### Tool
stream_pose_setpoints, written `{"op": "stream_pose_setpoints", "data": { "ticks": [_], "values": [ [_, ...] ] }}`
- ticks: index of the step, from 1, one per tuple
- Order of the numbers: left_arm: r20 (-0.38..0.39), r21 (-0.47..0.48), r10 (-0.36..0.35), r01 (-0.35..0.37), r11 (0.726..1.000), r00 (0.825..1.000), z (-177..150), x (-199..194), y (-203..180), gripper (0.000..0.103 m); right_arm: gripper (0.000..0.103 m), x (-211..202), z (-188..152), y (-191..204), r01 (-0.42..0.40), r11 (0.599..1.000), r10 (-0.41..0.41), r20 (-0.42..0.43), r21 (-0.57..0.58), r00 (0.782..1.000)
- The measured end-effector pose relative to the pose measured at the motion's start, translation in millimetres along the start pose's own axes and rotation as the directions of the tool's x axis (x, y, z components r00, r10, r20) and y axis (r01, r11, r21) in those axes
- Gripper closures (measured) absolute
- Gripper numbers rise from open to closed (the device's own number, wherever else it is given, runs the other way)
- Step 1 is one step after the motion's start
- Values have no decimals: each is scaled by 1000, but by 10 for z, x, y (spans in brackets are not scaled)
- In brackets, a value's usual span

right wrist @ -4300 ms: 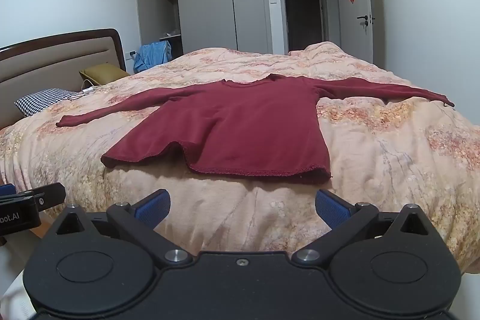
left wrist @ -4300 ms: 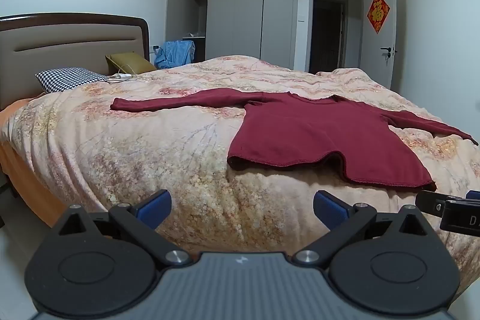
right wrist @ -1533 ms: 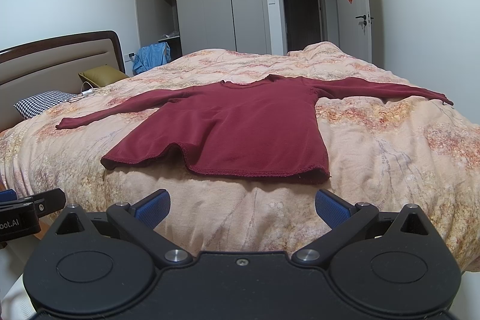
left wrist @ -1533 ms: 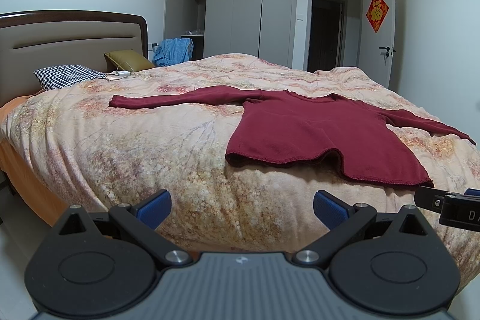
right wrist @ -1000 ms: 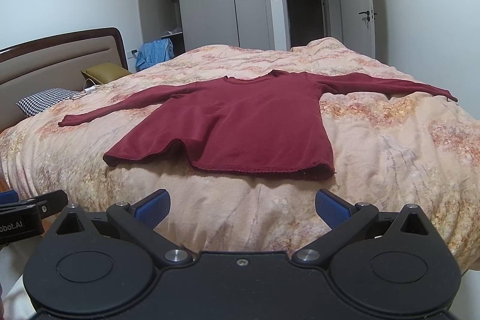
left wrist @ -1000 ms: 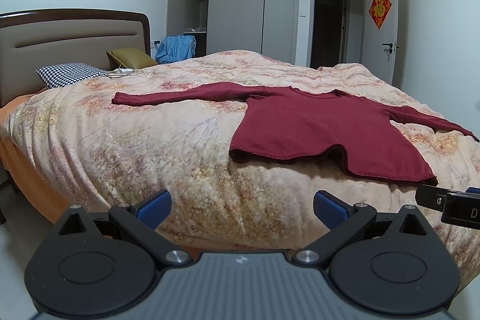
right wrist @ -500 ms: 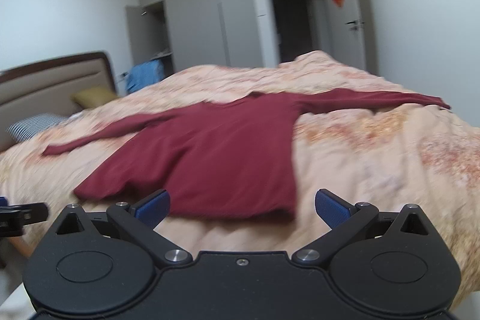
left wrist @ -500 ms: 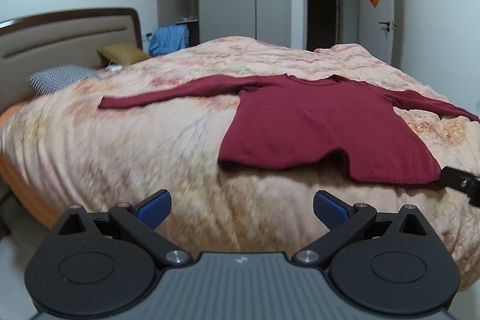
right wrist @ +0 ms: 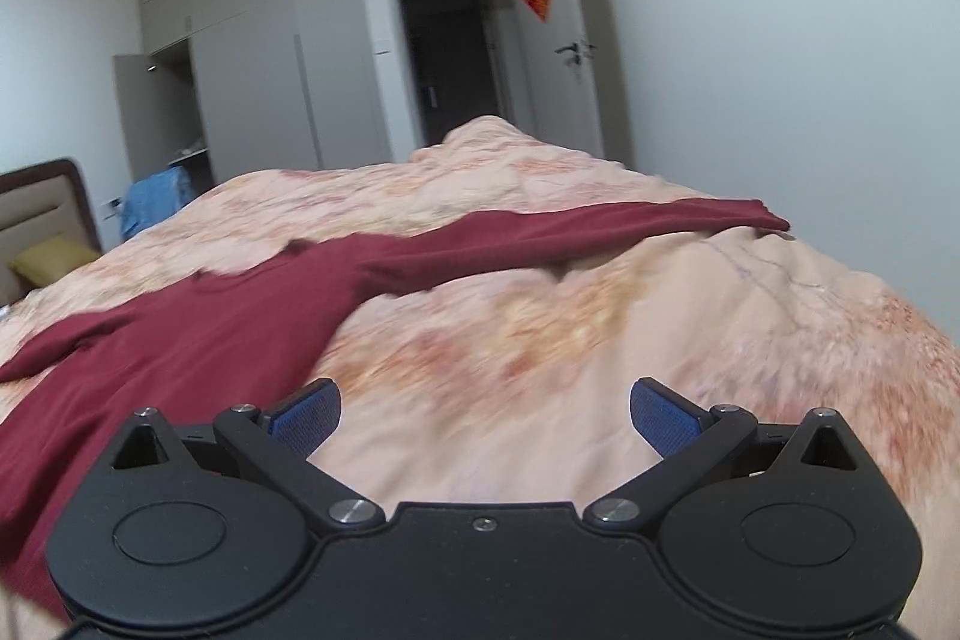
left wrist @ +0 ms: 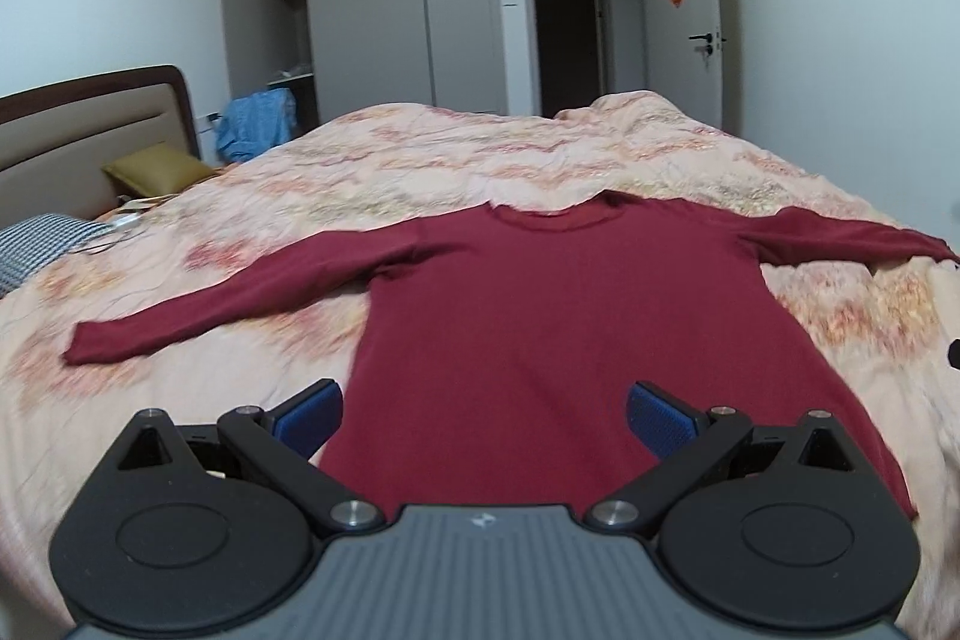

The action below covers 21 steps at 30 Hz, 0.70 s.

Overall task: Fold small clothes
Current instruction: 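Reach the right tool to a sweater sleeve cuff and close on it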

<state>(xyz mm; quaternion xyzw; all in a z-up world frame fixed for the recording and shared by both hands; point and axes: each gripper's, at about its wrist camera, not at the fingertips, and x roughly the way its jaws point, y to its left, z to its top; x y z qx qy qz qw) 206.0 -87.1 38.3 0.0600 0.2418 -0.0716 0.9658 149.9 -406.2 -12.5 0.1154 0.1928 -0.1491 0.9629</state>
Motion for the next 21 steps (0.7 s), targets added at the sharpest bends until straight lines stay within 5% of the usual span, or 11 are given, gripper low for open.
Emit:
{"op": "stream_pose_setpoints", "data": {
  "ticks": [9, 17, 21],
  "values": [
    [-11, -10, -33, 33, 999, 999, 167, 898, -97, 0, 0, 922, 602, -880, 38, 970, -40, 2, 242, 999],
    [-77, -57, -27, 23, 998, 997, 55, 1430, 13, 0, 1, 1680, 968, -1467, 199, 932, -186, -70, 302, 980],
    [-112, -86, -24, 14, 996, 993, -40, 1570, 104, 0, 12, 2028, 1049, -1724, 280, 885, -263, -97, 372, 960]
  ]
}}
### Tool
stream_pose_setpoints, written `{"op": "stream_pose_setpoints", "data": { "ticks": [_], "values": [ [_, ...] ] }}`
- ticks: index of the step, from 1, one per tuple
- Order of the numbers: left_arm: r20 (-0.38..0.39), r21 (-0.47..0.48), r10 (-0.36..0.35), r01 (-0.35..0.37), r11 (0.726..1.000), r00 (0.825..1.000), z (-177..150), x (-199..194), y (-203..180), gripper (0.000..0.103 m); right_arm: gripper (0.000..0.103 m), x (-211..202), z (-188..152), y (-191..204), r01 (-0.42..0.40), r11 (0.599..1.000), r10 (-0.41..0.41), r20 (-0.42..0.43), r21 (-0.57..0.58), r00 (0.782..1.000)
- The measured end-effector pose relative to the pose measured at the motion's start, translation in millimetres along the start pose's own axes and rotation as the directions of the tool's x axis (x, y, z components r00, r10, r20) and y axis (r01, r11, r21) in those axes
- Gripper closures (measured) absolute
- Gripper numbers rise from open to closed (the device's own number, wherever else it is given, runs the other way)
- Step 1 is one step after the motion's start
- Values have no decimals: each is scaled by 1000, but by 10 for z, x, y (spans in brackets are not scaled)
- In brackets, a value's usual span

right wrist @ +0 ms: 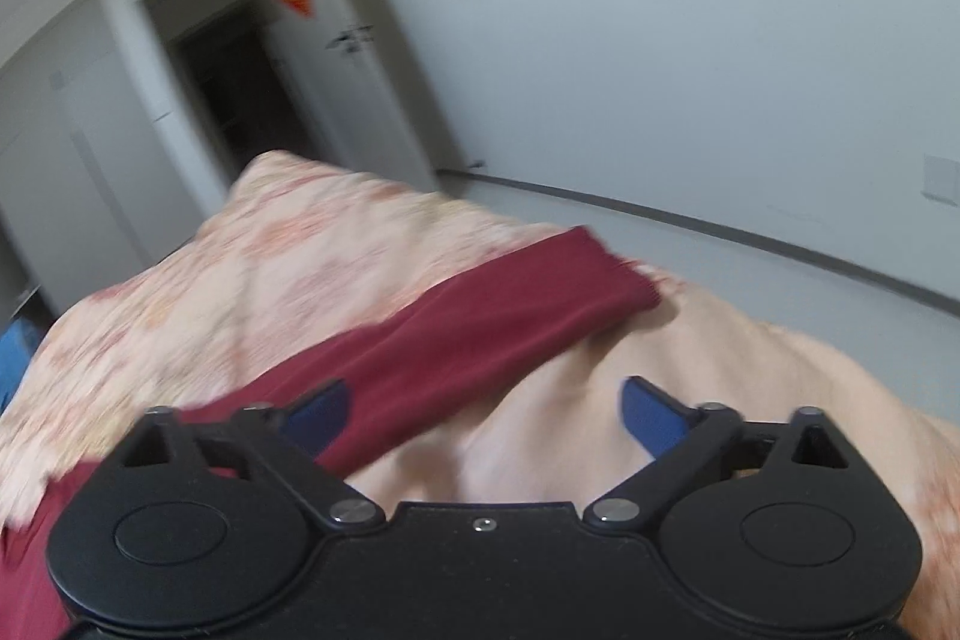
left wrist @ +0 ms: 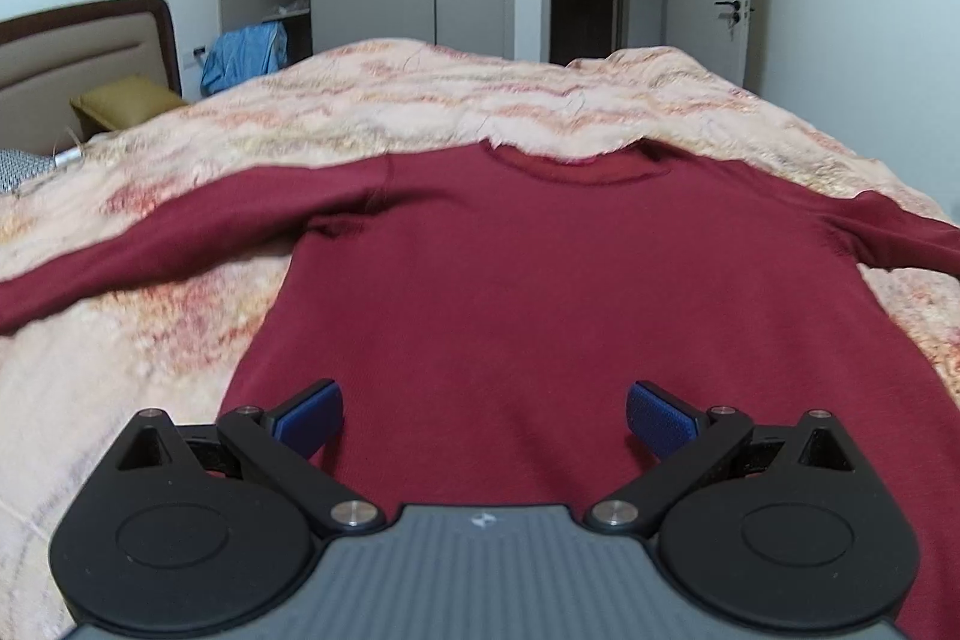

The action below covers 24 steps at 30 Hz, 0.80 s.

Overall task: Fold small clothes
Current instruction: 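Reach the right tool to a sweater sleeve cuff and close on it, then lift the cuff with the right tool, fold the sleeve across the body, release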

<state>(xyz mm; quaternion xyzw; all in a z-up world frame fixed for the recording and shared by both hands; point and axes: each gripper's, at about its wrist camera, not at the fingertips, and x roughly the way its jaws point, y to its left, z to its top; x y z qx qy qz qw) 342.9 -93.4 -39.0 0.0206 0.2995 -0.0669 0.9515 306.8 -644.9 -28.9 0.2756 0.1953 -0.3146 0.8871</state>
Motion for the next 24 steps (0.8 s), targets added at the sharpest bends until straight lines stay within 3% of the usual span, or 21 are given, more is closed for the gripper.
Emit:
{"op": "stream_pose_setpoints", "data": {
  "ticks": [4, 6, 7, 9, 11, 14, 18, 21, 24],
  "values": [
    [-8, -19, -15, 15, 1000, 1000, -65, 50, 88, 0, 37, 288, 114, -138, 63, 990, -65, 8, 125, 998],
    [-6, -24, -24, 24, 999, 1000, -74, 55, 107, 0, 57, 392, 145, -171, 103, 982, -106, 8, 159, 994],
    [-5, -24, -26, 26, 999, 1000, -76, 56, 115, 0, 62, 431, 160, -185, 119, 978, -122, 7, 173, 992],
    [-6, -21, -30, 30, 999, 1000, -65, 56, 110, 0, 83, 480, 196, -202, 132, 973, -136, 6, 190, 991],
    [-9, -12, -38, 38, 999, 999, -42, 47, 107, 0, 94, 507, 232, -156, 145, 976, -149, 11, 163, 989],
    [0, 6, -54, 54, 999, 999, 28, -18, 112, 0, 98, 453, 278, 10, 166, 982, -170, 41, 85, 985],
    [30, 33, -55, 54, 998, 998, 174, -146, 138, 0, 99, 170, 356, 362, 123, 992, -117, 147, -32, 982],
    [51, 45, -46, 44, 998, 998, 282, -226, 164, 0, 99, -50, 365, 830, 67, 981, -25, 223, -181, 974],
    [69, 35, -53, 51, 998, 996, 364, -299, 227, 0, 99, -305, 316, 1380, -38, 952, 121, 258, -304, 958]
  ]
}}
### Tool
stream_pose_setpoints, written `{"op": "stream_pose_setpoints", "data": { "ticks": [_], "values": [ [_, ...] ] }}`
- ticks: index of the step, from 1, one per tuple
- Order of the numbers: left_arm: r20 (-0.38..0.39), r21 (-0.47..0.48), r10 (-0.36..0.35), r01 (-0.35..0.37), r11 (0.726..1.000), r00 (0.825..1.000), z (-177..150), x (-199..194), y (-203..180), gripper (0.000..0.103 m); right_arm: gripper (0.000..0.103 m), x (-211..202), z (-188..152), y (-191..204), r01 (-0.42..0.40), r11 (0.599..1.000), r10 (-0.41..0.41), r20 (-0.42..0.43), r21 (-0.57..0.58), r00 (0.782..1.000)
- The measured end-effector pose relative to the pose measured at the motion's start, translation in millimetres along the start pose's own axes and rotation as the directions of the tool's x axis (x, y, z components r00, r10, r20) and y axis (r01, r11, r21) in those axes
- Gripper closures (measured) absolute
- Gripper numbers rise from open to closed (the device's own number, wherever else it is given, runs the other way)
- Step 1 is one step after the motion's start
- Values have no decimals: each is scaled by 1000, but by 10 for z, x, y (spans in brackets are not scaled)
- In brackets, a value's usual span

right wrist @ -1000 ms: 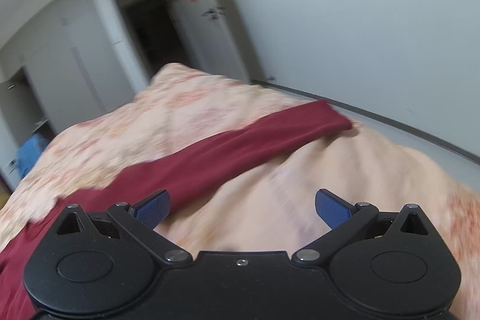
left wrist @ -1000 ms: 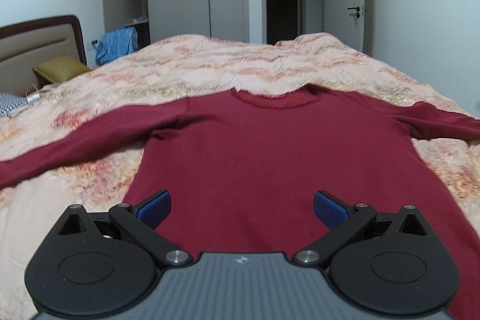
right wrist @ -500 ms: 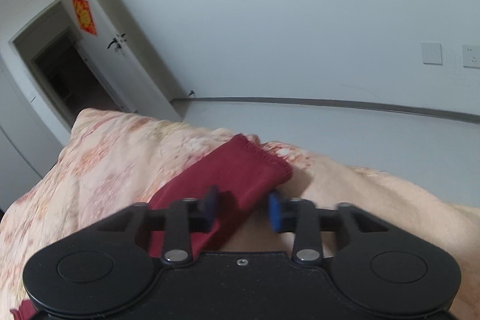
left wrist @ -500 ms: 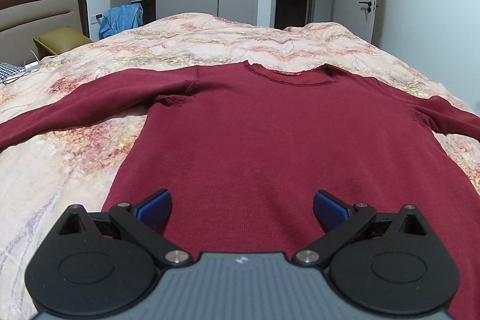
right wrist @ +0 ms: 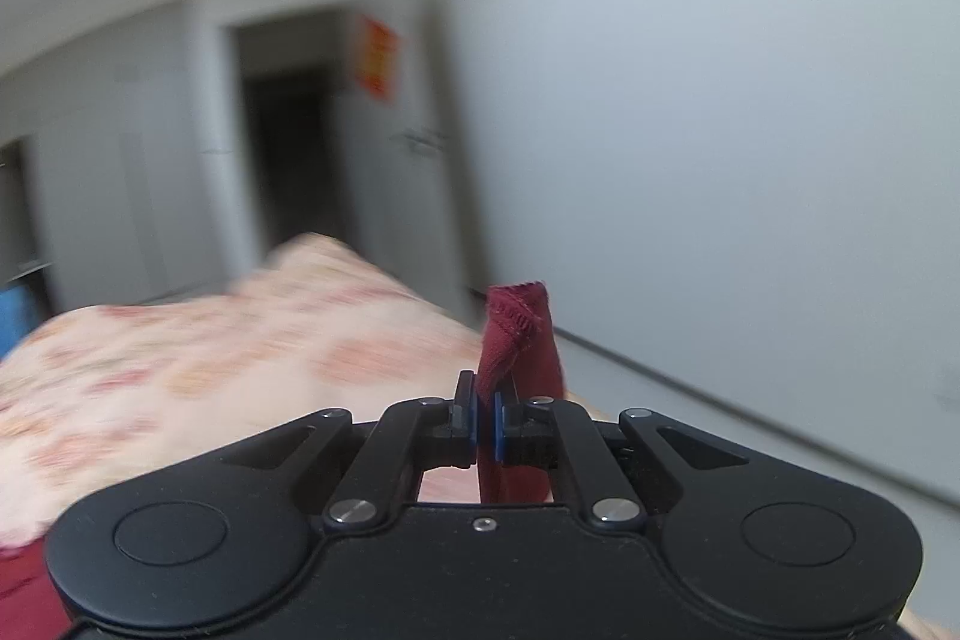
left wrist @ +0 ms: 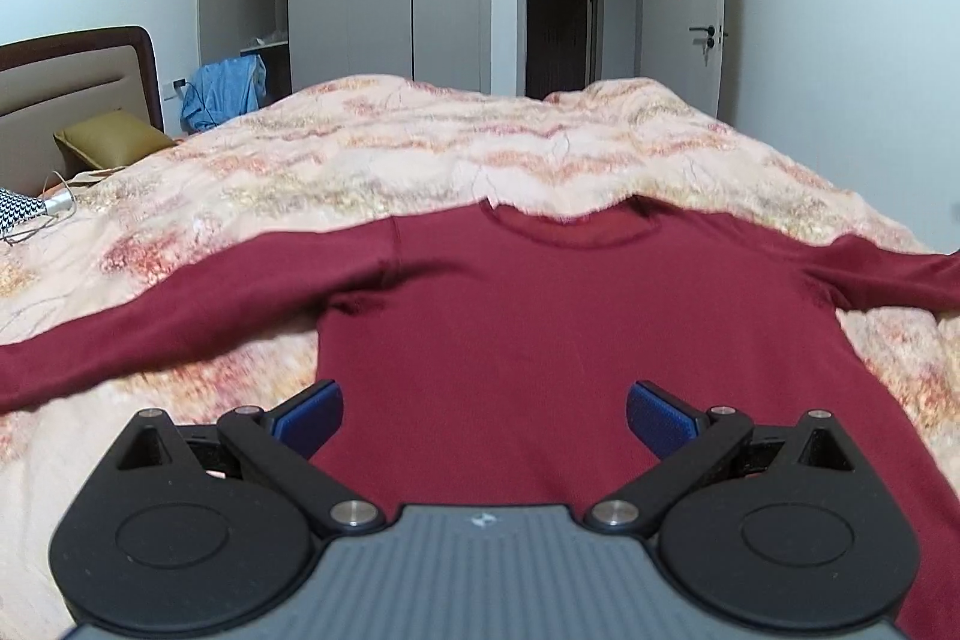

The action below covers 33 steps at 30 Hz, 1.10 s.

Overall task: Fold small clothes
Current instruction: 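Lift the cuff with the right tool, fold the sleeve across the body, release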

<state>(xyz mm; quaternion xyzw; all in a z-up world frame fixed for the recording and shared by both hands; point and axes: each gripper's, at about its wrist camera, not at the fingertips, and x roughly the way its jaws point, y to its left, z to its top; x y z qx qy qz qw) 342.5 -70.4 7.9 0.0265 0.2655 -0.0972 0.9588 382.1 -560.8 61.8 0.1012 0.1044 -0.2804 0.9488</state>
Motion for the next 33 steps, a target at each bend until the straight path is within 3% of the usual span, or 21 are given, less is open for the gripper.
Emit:
{"op": "stream_pose_setpoints", "data": {
  "ticks": [4, 10, 14, 19, 23, 25, 27, 28, 31, 33],
  "values": [
    [20, -25, 2, -1, 1000, 1000, 63, -85, 122, 0, 99, -243, 115, 893, -181, 968, 194, 57, -176, 979],
    [42, -52, 30, -28, 998, 999, 54, -203, 334, 0, 99, -578, -178, 2235, -412, 810, 455, 4, -418, 891],
    [42, -71, 58, -55, 996, 997, 16, -247, 490, 0, 99, -748, -594, 2935, -524, 703, 551, -99, -480, 829],
    [33, -93, 93, -90, 992, 995, -26, -262, 667, 0, 99, -1100, -1182, 3607, -620, 593, 589, -247, -514, 769],
    [34, -108, 111, -107, 988, 993, -41, -245, 762, 0, 95, -1145, -1561, 3804, -684, 520, 587, -368, -512, 722],
    [40, -118, 117, -111, 987, 992, -40, -219, 787, 0, 85, -1169, -1648, 3764, -715, 491, 596, -407, -498, 692],
    [49, -130, 122, -115, 985, 991, -33, -177, 798, 0, 66, -1195, -1658, 3664, -734, 475, 605, -425, -485, 673],
    [52, -136, 123, -115, 984, 991, -26, -146, 795, 0, 62, -1200, -1649, 3606, -741, 468, 611, -430, -481, 665],
    [59, -150, 107, -98, 984, 992, 7, -38, 738, 0, 41, -1162, -1551, 3337, -748, 476, 619, -427, -463, 659],
    [69, -157, 86, -74, 985, 994, 44, 54, 671, 0, 35, -1082, -1453, 3063, -737, 507, 611, -418, -446, 673]
  ]
}}
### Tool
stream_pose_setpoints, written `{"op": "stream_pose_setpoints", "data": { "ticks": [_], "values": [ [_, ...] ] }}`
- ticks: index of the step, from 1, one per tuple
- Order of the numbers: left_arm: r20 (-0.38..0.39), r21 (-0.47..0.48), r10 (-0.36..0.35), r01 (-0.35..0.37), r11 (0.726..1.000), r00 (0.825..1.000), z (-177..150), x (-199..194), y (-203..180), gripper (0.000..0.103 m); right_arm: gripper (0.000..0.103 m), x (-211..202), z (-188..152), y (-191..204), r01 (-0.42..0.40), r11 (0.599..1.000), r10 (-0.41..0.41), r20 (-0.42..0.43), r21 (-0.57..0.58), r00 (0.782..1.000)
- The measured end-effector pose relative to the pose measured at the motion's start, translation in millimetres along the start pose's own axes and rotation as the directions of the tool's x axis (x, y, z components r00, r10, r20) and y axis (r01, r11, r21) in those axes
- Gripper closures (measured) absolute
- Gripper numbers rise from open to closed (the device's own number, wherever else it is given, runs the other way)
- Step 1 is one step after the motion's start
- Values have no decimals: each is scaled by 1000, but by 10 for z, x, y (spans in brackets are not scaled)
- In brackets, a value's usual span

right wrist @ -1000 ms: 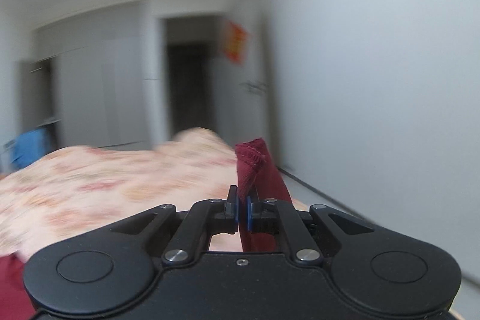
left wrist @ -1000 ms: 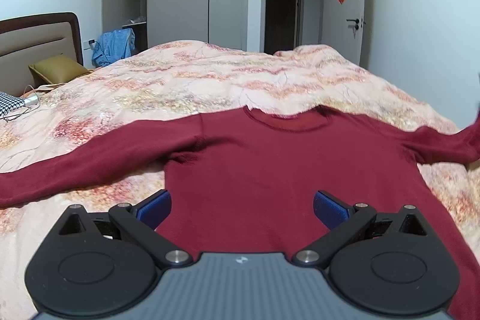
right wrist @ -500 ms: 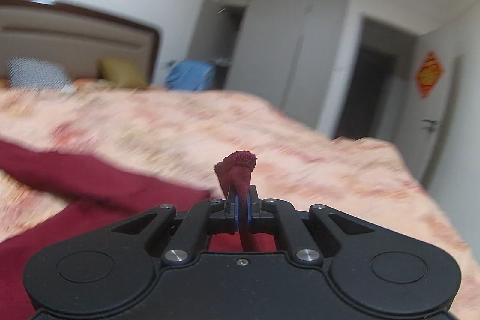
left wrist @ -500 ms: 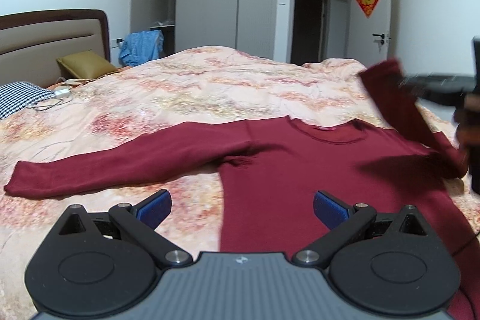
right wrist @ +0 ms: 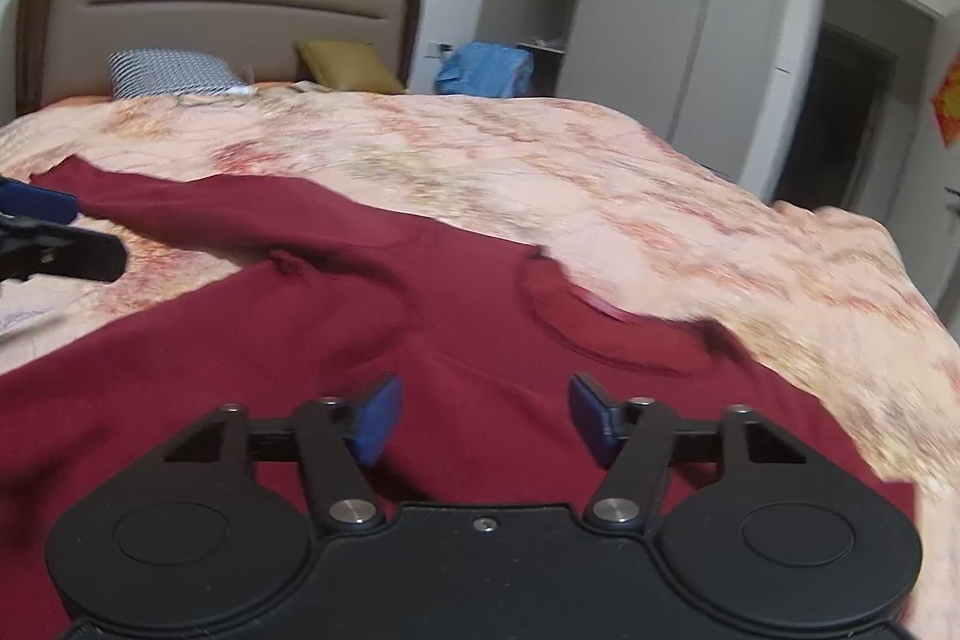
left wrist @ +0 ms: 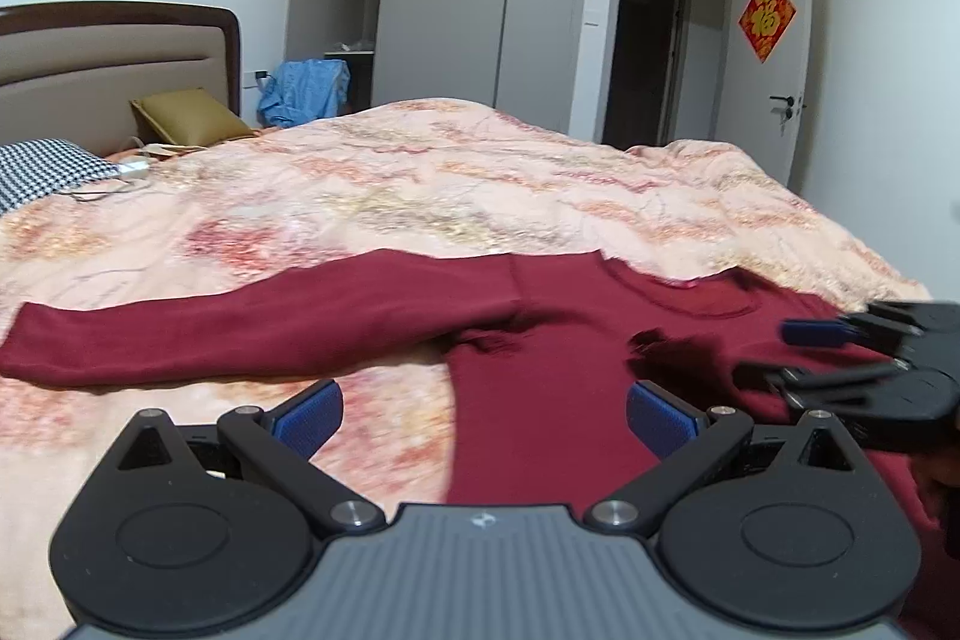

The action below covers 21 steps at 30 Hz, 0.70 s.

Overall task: Fold small clothes
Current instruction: 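Lift the cuff with the right tool, fold the sleeve across the body, release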

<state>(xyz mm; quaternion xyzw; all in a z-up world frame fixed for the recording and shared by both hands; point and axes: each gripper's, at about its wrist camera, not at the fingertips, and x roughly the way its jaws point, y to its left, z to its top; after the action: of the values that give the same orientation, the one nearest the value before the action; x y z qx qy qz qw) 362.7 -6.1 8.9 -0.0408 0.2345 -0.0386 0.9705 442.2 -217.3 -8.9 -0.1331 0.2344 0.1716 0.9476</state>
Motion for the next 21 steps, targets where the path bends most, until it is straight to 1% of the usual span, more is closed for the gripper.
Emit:
{"op": "stream_pose_setpoints", "data": {
  "ticks": [1, 3, 4, 6, 7, 9, 10, 12, 13, 14, 16, 17, 18, 19, 20, 21],
  "values": [
    [5, -3, -15, 15, 1000, 1000, 16, 48, -52, 0, 33, -68, -44, -118, 18, 1000, -18, -2, 17, 1000],
    [11, -10, -54, 55, 998, 998, 42, 157, -179, 0, 21, -175, -141, -383, 58, 997, -57, -8, 59, 998],
    [15, -17, -79, 79, 997, 997, 60, 211, -246, 0, 19, -232, -189, -522, 82, 993, -82, -11, 81, 997],
    [22, -17, -124, 125, 992, 992, 75, 349, -413, 0, 18, -313, -276, -800, 157, 980, -155, -32, 118, 987],
    [21, -3, -136, 136, 991, 990, 74, 434, -500, 0, 18, -337, -326, -948, 199, 970, -195, -46, 142, 980],
    [16, 37, -130, 129, 991, 991, 40, 635, -682, 0, 20, -350, -430, -1271, 253, 942, -242, -75, 220, 967],
    [7, 57, -116, 115, 992, 993, 17, 743, -755, 0, 25, -340, -481, -1433, 275, 924, -260, -94, 264, 961],
    [-13, 95, -81, 82, 992, 997, -53, 930, -868, 0, 41, -290, -585, -1723, 319, 883, -290, -134, 345, 948],
    [-25, 109, -60, 63, 992, 998, -92, 1012, -904, 0, 44, -259, -636, -1859, 332, 862, -296, -154, 383, 943],
    [-48, 113, -39, 44, 993, 998, -123, 1086, -921, 0, 49, -225, -689, -1984, 332, 843, -288, -166, 423, 943],
    [-84, 98, -22, 31, 995, 996, -178, 1178, -903, 0, 55, -142, -781, -2199, 299, 806, -242, -178, 510, 954],
    [-96, 86, -18, 26, 996, 995, -208, 1207, -869, 0, 65, -93, -822, -2263, 271, 786, -207, -176, 555, 962],
    [-116, 73, -9, 18, 997, 993, -236, 1251, -848, 0, 84, -60, -867, -2346, 236, 766, -167, -171, 598, 971],
    [-140, 62, -8, 17, 998, 990, -262, 1291, -814, 0, 93, -43, -891, -2392, 217, 749, -146, -165, 626, 976],
    [-157, 54, -15, 24, 998, 988, -291, 1329, -794, 0, 95, -41, -857, -2391, 217, 747, -152, -157, 629, 976],
    [-158, 49, -18, 26, 998, 987, -303, 1334, -761, 0, 97, -86, -818, -2361, 228, 761, -182, -137, 608, 974]
  ]
}}
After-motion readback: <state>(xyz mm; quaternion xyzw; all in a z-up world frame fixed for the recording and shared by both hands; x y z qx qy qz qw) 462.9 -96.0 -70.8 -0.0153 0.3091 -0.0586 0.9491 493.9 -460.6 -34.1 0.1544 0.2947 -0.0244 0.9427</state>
